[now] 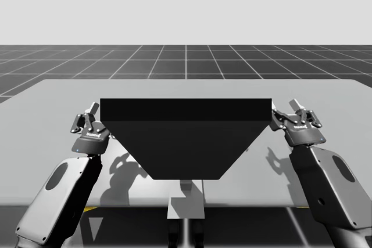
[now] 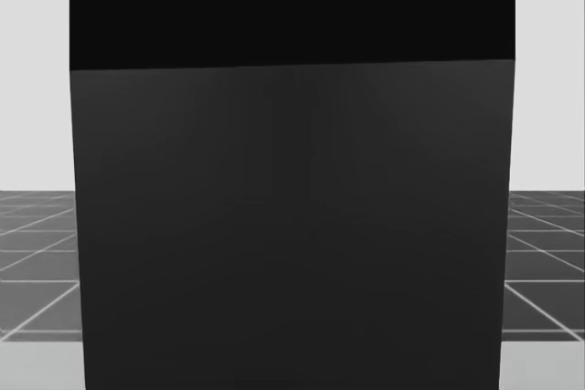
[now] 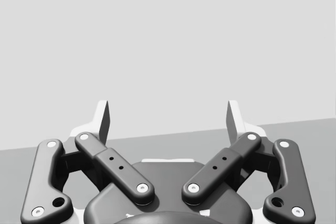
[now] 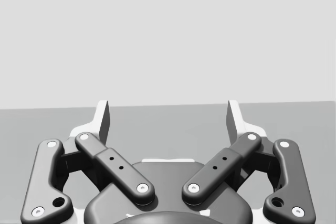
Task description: Reach around the screen and pick up the object behind it.
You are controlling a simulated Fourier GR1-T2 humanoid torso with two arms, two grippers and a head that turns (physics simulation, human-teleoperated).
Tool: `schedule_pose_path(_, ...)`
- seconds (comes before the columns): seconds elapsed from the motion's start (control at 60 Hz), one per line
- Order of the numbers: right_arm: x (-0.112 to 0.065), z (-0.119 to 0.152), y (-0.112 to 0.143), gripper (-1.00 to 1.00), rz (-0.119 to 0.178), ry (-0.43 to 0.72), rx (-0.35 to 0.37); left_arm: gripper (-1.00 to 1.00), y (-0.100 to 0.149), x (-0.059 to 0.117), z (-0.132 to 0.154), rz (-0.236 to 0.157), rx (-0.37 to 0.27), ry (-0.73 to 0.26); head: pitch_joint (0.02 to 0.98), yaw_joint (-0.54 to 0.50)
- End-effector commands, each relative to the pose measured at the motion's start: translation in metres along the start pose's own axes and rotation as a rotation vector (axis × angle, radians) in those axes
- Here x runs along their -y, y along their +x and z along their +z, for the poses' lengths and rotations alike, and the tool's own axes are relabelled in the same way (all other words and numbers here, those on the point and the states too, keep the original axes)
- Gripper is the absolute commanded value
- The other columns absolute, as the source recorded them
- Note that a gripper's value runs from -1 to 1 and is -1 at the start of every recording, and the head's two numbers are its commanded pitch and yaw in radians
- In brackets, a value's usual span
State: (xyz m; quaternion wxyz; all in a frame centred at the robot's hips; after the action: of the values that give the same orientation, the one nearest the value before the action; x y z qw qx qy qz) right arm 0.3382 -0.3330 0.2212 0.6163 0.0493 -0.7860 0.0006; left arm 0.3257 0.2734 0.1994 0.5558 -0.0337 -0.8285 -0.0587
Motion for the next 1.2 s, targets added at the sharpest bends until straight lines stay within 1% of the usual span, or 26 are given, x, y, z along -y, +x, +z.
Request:
schedule_pose_path(0.017,-0.002,0.002,-0.001,-1.0,0.013,-0.011,0.008,-1.0,-0.001,0.0,0.0,0.0,-0.007,0.0,0.097,0.0)
schedule_pose_path(0.067,-0.002,0.003,0.001,-1.0,0.013,0.006,0.019,-1.0,-0.001,-0.001,-0.001,-0.001,-0.009,0.0,0.097,0.0)
schedule_pose_path(0.117,-0.003,0.003,0.002,-1.0,-0.017,0.045,0.022,-1.0,-0.001,-0.001,-0.001,0.001,-0.017,-0.007,0.098,0.0)
schedule_pose_path(0.167,-0.004,0.004,0.001,-1.0,-0.01,0.08,0.009,-1.0,-0.001,-0.002,-0.001,0.003,-0.042,-0.029,0.099,0.0)
schedule_pose_path(0.2,-0.005,0.005,0.002,-1.0,-0.025,0.112,0.0,-1.0,-0.001,-0.002,0.0,0.004,-0.062,-0.053,0.098,0.0)
schedule_pose_path(0.217,-0.008,0.007,0.003,-1.0,-0.045,0.149,-0.013,-1.0,0.0,-0.002,0.001,-0.008,-0.092,-0.095,0.099,0.0)
schedule_pose_path(0.267,-0.011,0.01,0.003,-1.0,-0.041,0.167,-0.021,-1.0,0.003,-0.002,0.003,-0.007,-0.115,-0.128,0.1,0.0)
schedule_pose_path(0.3,-0.015,0.013,0.003,-1.0,-0.046,0.191,-0.038,-1.0,0.006,-0.002,0.005,-0.003,-0.133,-0.156,0.1,0.0)
schedule_pose_path(0.333,-0.018,0.016,0.002,-1.0,-0.035,0.202,-0.048,-1.0,0.01,-0.002,0.008,-0.012,-0.144,-0.18,0.1,0.0)
schedule_pose_path(0.35,-0.021,0.019,0.002,-1.0,-0.034,0.216,-0.047,-1.0,0.012,-0.003,0.009,-0.008,-0.154,-0.203,0.101,-0.01)
schedule_pose_path(0.383,-0.025,0.022,0.002,-1.0,-0.053,0.246,-0.061,-1.0,0.015,-0.003,0.013,-0.001,-0.165,-0.236,0.103,-0.01)
schedule_pose_path(0.4,-0.026,0.023,0.002,-1.0,-0.054,0.254,-0.067,-1.0,0.016,-0.003,0.014,0.0,-0.17,-0.247,0.103,-0.01)
schedule_pose_path(0.467,-0.031,0.032,0.002,-1.0,-0.036,0.276,-0.09,-1.0,0.02,-0.006,0.023,-0.016,-0.203,-0.339,0.107,-0.01)
schedule_pose_path(0.483,-0.032,0.034,0.002,-1.0,-0.037,0.28,-0.095,-1.0,0.021,-0.006,0.024,-0.019,-0.206,-0.349,0.108,-0.01)
schedule_pose_path(0.517,-0.033,0.037,0.001,-1.0,-0.037,0.283,-0.104,-1.0,0.021,-0.008,0.027,-0.017,-0.218,-0.373,0.109,-0.01)
schedule_pose_path(0.55,-0.033,0.041,0.0,-1.0,-0.033,0.285,-0.116,-1.0,0.021,-0.01,0.031,-0.004,-0.236,-0.417,0.111,-0.01)
schedule_pose_path(0.617,-0.034,0.053,-0.001,-1.0,-0.046,0.301,-0.143,-1.0,0.019,-0.016,0.037,-0.023,-0.263,-0.451,0.116,-0.01)
schedule_pose_path(0.65,-0.034,0.058,-0.003,-1.0,-0.036,0.3,-0.151,-1.0,0.017,-0.019,0.04,-0.029,-0.282,-0.46,0.118,-0.01)
schedule_pose_path(0.717,-0.034,0.067,-0.005,-1.0,-0.035,0.309,-0.171,-1.0,0.014,-0.024,0.044,-0.046,-0.306,-0.482,0.119,-0.01)
schedule_pose_path(0.733,-0.034,0.072,-0.006,-1.0,-0.028,0.313,-0.179,-1.0,0.012,-0.027,0.047,-0.052,-0.32,-0.492,0.12,-0.02)
schedule_pose_path(0.817,-0.035,0.082,-0.01,-1.0,-0.035,0.32,-0.196,-1.0,0.008,-0.031,0.052,-0.055,-0.34,-0.508,0.121,-0.02)
schedule_pose_path(0.85,-0.035,0.087,-0.013,-1.0,-0.04,0.322,-0.205,-1.0,0.006,-0.033,0.054,-0.064,-0.348,-0.514,0.122,-0.02)
schedule_pose_path(0.9,-0.034,0.095,-0.018,-1.0,-0.031,0.321,-0.216,-1.0,0.003,-0.036,0.058,-0.075,-0.365,-0.523,0.124,-0.02)
schedule_pose_path(0.933,-0.033,0.1,-0.021,-1.0,-0.037,0.323,-0.222,-1.0,0.001,-0.037,0.06,-0.076,-0.374,-0.527,0.125,-0.02)
schedule_pose_path(1.1,-0.028,0.119,-0.031,-1.0,-0.03,0.314,-0.26,-1.0,-0.001,-0.044,0.068,-0.094,-0.394,-0.548,0.129,-0.02)
schedule_pose_path(1.2,-0.03,0.121,-0.034,-1.0,-0.03,0.327,-0.27,-1.0,-0.001,-0.045,0.07,-0.098,-0.399,-0.552,0.128,-0.02)
